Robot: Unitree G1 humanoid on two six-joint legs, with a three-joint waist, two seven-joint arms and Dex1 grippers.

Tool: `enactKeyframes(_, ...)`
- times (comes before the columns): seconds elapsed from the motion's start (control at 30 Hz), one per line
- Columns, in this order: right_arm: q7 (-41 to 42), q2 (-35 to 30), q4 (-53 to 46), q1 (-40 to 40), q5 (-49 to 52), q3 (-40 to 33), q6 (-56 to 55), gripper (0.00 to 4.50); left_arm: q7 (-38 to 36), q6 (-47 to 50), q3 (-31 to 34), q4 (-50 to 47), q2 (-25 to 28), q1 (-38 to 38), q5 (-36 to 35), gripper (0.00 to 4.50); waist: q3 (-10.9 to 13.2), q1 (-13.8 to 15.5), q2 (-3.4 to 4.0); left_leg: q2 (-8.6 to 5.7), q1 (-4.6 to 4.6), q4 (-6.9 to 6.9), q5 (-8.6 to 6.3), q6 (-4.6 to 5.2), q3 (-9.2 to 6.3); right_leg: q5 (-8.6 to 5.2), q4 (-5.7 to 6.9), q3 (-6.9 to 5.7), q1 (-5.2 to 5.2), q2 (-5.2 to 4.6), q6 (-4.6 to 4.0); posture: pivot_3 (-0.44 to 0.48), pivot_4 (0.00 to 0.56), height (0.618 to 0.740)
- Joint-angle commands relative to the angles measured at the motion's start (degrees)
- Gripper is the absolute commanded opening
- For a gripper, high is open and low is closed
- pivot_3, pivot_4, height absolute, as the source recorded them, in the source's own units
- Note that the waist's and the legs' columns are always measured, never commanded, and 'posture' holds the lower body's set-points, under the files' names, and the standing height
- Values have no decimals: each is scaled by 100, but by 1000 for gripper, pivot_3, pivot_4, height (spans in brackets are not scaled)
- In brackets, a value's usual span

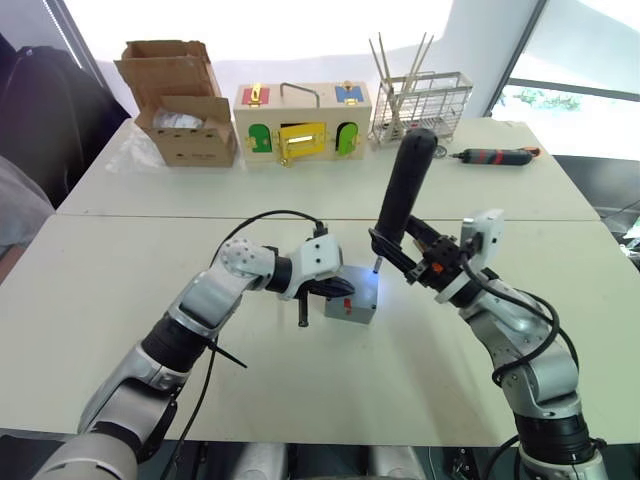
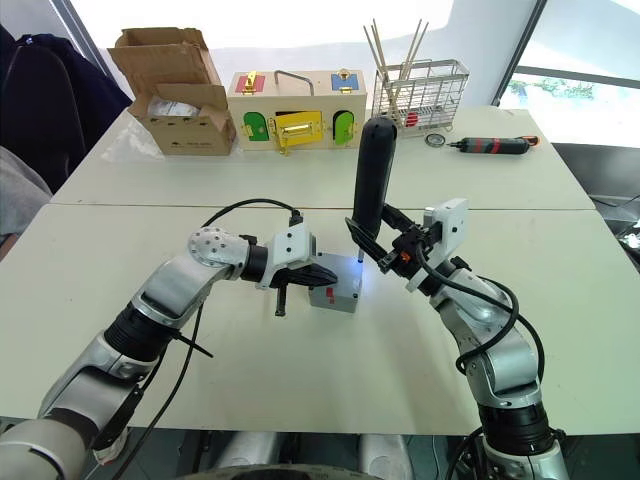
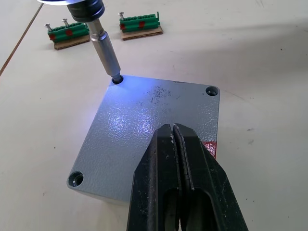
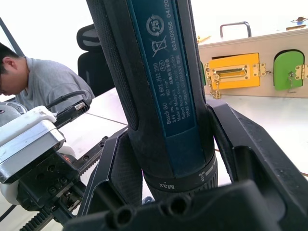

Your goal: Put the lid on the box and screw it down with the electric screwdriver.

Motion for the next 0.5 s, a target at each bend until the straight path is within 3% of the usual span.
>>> enactKeyframes(0.03, -31, -40, 293, 123, -115, 66, 250, 1879, 16, 94, -137, 211, 67, 102, 158, 0, 0, 0, 0, 0, 0, 0, 0, 0, 0, 0, 0, 0, 0, 0, 0, 0, 150, 731)
enactKeyframes(0.23, -85, -246, -66, -247, 236, -268, 686, 1879, 99, 136, -16, 172, 46, 165, 83, 0, 3, 7, 2, -1, -2, -2, 0, 0, 0, 0, -3, -1, 0, -2, 0, 0, 150, 731)
enactKeyframes(0.4, -277, -851, -626, -1523, 1843, -1311, 2003, 1879, 116, 397, 409, -387, 256, 376, -280, 0, 79, 4, 39, -4, -36, -2, 0, -1, -2, 2, 2, 1, -35, -8, -3, 0, 150, 731)
enactKeyframes(0.5, -385, -1294, -507, -2283, 2570, -1720, 2651, 1879, 225, 435, 587, -538, 321, 441, -360, 0, 98, 13, 64, -8, -127, 8, 11, -16, -2, 10, 15, 2, -129, -12, -8, 0, 150, 731)
